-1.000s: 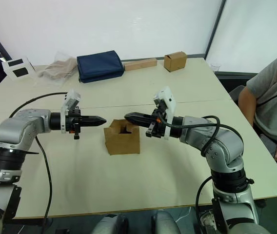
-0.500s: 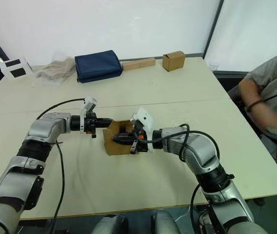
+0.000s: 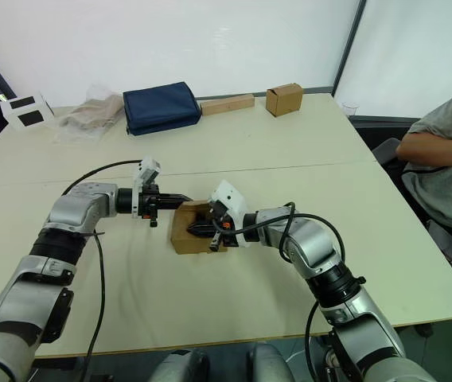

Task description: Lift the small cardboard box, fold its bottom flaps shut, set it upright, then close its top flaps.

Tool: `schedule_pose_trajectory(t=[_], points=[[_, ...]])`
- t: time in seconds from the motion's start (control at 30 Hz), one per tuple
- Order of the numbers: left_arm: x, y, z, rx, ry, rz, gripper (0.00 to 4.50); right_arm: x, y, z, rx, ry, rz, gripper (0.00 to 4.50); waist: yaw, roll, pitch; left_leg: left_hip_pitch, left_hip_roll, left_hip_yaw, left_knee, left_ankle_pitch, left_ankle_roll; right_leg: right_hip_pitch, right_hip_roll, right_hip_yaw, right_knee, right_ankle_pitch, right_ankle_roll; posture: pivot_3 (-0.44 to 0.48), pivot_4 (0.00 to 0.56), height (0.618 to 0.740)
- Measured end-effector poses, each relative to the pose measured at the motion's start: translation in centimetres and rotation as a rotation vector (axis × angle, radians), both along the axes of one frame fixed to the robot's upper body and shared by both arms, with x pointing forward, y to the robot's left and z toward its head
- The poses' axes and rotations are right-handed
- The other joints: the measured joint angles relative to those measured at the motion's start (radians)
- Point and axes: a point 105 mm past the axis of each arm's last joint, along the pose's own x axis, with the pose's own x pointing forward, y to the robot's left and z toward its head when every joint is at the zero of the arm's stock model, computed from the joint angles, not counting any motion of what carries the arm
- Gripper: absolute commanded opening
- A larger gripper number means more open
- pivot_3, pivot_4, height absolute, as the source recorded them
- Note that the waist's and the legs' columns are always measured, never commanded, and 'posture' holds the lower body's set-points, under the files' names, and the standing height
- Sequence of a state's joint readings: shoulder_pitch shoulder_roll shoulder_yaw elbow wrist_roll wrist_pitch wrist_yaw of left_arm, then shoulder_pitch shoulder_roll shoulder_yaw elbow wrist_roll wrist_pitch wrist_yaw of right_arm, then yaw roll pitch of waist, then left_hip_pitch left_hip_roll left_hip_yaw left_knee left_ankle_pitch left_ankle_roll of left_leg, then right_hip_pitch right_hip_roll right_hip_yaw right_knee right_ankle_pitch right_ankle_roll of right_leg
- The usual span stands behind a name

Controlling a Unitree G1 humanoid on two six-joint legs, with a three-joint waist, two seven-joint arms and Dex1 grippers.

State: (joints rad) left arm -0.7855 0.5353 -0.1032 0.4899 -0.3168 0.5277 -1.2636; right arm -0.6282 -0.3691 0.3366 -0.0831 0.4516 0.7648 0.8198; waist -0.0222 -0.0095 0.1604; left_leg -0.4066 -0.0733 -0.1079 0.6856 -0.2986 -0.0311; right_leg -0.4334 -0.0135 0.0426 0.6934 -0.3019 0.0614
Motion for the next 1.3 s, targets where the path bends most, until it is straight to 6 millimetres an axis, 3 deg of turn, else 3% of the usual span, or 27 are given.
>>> schedule_pose_trajectory(t=[0.3,0.53,0.63,1.03,1.1,1.23,1.3], points=[[-2.0,1.4,2.0,-0.003,-0.036,-0.002,0.05,0.3,-1.2,0.3,0.056,0.062,-0.052,0.00,0.002,0.000,0.000,0.000,0.000,0.000,0.000,0.000,0.000,0.000,0.000,0.000,0.000,0.000,0.000,0.000,0.150,0.740],[-5.2,1.9,3.1,-0.023,-0.019,-0.040,0.05,-0.4,-1.9,0.8,0.065,0.066,-0.053,0.00,0.004,0.000,0.000,0.000,0.000,0.000,0.000,0.000,0.001,0.000,0.000,0.000,0.000,0.000,0.000,0.000,0.150,0.740],[-6.5,1.1,2.7,-0.016,-0.008,-0.073,0.05,-0.8,-2.1,0.6,0.059,0.075,-0.053,0.00,0.004,0.000,0.000,0.000,0.000,0.000,0.000,0.000,0.001,0.001,0.000,0.000,0.000,0.000,0.000,0.000,0.150,0.740],[-6.3,-0.5,0.4,0.056,-0.002,-0.092,0.05,-1.3,-1.9,1.4,0.055,0.058,-0.035,0.00,0.005,0.000,0.000,0.000,0.000,0.000,-0.001,0.000,0.001,0.001,0.000,0.000,0.000,0.000,0.000,0.000,0.150,0.740],[-6.3,-0.4,0.4,0.056,-0.001,-0.092,0.05,-1.1,-1.9,2.1,0.067,0.051,-0.035,0.00,0.005,0.000,0.000,0.000,0.000,0.000,-0.001,0.000,0.000,0.001,0.000,0.000,0.000,0.000,0.000,0.000,0.150,0.740],[-6.4,-0.2,0.5,0.061,0.000,-0.089,0.05,-0.1,-1.9,7.2,0.154,-0.072,-0.032,0.00,0.004,0.000,0.000,0.001,0.000,0.000,-0.001,0.000,0.000,0.001,0.000,0.000,0.000,0.000,0.000,0.000,0.150,0.740],[-6.4,0.0,0.4,0.064,0.002,-0.084,0.05,0.3,-1.8,8.4,0.188,-0.095,-0.032,0.00,0.004,0.000,0.000,0.001,0.000,0.000,-0.001,0.000,0.000,0.001,0.000,0.000,0.000,0.000,0.000,0.000,0.150,0.740]])
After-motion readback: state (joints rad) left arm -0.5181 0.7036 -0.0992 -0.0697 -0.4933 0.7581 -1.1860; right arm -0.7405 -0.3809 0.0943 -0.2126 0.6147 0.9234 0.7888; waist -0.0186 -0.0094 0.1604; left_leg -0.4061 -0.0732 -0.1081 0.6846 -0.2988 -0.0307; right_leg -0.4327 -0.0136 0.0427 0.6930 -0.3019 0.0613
